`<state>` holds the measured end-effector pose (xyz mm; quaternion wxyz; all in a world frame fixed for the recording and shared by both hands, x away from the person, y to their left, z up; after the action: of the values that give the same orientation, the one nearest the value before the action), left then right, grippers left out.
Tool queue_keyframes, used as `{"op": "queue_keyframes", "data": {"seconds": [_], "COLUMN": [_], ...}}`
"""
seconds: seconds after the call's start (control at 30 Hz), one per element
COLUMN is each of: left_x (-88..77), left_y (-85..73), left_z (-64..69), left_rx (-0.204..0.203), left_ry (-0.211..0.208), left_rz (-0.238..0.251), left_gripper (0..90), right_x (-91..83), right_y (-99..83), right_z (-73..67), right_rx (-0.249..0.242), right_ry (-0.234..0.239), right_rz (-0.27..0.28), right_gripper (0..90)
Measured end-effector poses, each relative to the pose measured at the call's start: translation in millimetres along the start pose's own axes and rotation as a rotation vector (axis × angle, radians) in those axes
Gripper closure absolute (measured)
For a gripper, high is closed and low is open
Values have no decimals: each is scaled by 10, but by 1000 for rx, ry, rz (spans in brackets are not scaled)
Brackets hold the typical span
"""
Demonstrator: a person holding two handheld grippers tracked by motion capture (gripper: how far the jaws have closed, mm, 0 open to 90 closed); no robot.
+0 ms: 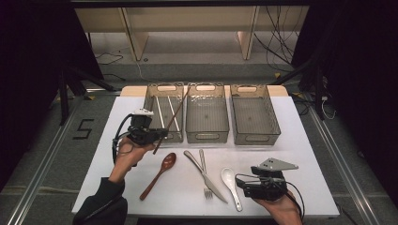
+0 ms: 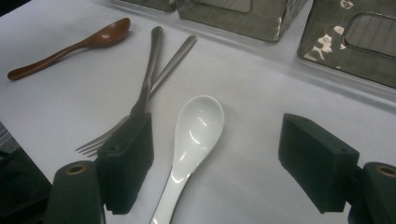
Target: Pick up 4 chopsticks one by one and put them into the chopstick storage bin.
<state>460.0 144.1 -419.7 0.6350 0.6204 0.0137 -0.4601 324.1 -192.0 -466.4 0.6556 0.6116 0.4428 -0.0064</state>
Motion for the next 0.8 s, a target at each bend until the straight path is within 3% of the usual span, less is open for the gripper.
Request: {"op": "queue_keyframes", "data": {"seconds": [0.43,0.8], "left_x": [36,181], "left_y": [353,500], "left_z": [-302,-535], "left_rx": [-10,-26], "left_ry": [63,116], "left_rz": [24,12], "left_gripper": [839,839], "right_x": [-1,0], "right_y": [-6,-10], "right_z": [9,15], "right_rx": [1,2], "right_ry": [-1,-1], "right_rz": [1,-1], "right_gripper": [273,273]}}
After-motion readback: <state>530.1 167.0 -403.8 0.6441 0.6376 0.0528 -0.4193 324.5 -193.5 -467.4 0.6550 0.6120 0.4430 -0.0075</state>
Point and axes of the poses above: each handheld gripper's, and its own axes: x roughly forward along the jaws, y roughly out of its top, z roughly to its right, the point moved 5 cm from there along x, roughly forward along the jaws, and after that the axes turned 4 degrees about z, right-handed, at the moved point
